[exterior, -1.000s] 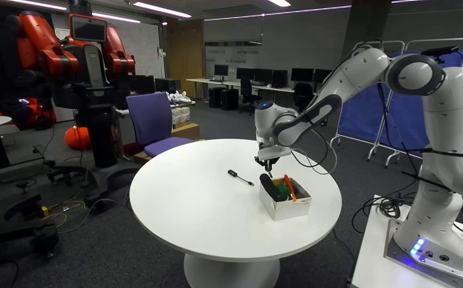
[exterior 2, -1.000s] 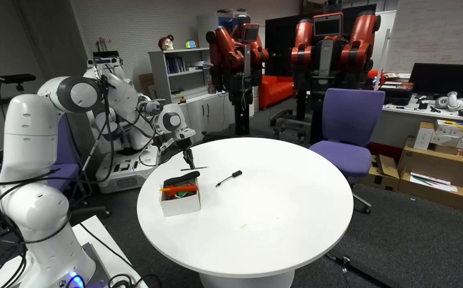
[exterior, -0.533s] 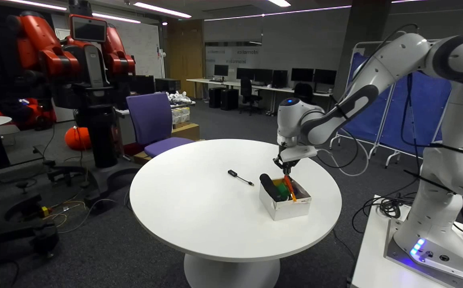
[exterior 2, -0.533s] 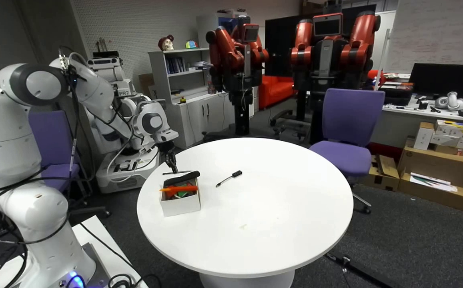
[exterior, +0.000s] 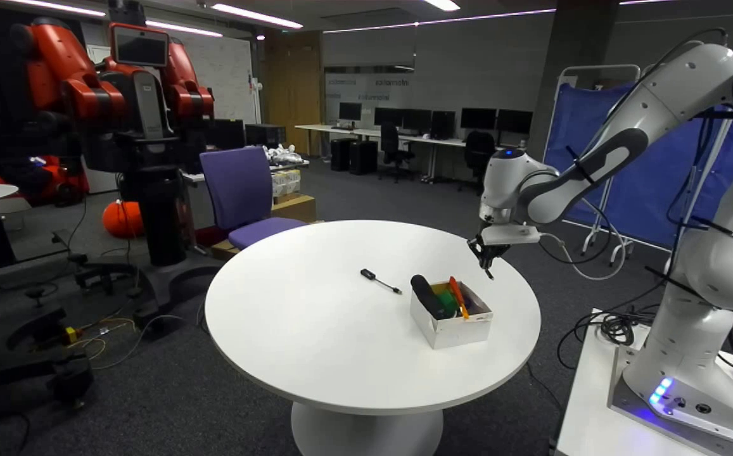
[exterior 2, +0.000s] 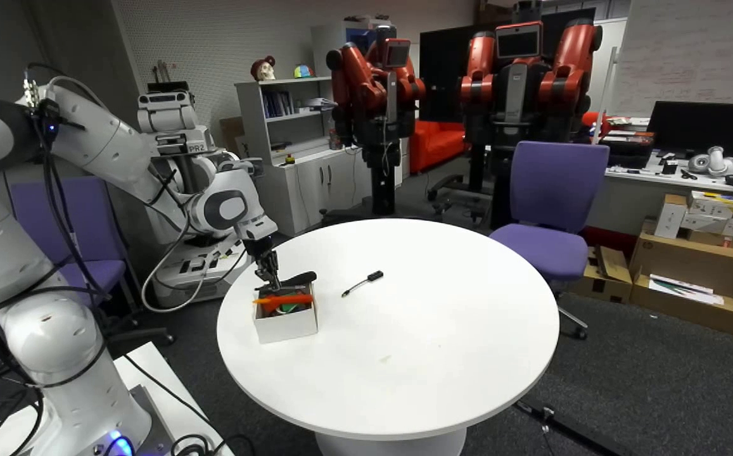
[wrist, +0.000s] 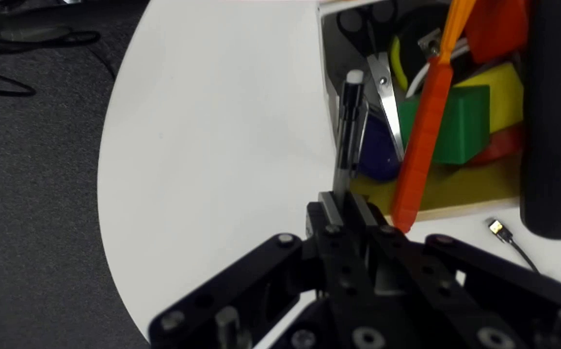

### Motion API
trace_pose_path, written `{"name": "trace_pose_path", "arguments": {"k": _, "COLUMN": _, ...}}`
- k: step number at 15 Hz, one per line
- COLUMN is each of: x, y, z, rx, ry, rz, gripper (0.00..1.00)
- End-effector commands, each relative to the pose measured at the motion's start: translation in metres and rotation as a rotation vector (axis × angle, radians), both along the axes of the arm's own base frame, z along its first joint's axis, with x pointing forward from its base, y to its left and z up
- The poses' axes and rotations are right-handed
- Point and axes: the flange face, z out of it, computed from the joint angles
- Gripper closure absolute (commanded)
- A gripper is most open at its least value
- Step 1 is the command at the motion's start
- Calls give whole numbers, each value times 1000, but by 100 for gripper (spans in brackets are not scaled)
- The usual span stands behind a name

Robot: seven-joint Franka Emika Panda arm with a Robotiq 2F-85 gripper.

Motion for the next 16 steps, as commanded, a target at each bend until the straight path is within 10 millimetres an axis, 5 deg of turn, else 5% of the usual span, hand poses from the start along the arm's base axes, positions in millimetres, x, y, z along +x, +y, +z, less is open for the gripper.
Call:
{"name": "trace_pose_path", "arguments": {"k": 1, "x": 19, "y": -23, "z": -8, "rx": 49, "ry": -51, "rz": -39, "gripper": 98}}
{"name": "trace_pose_path", "arguments": {"k": 6, "x": 34, "y": -23, "z": -32, "rx": 48, "ry": -22, "rz": -45, "gripper": 98}}
{"name": "trace_pose_path", "arguments": {"k": 16, "x": 65, "y": 17, "z": -52, "rx": 39, "ry": 8, "rz": 32, "gripper": 98}}
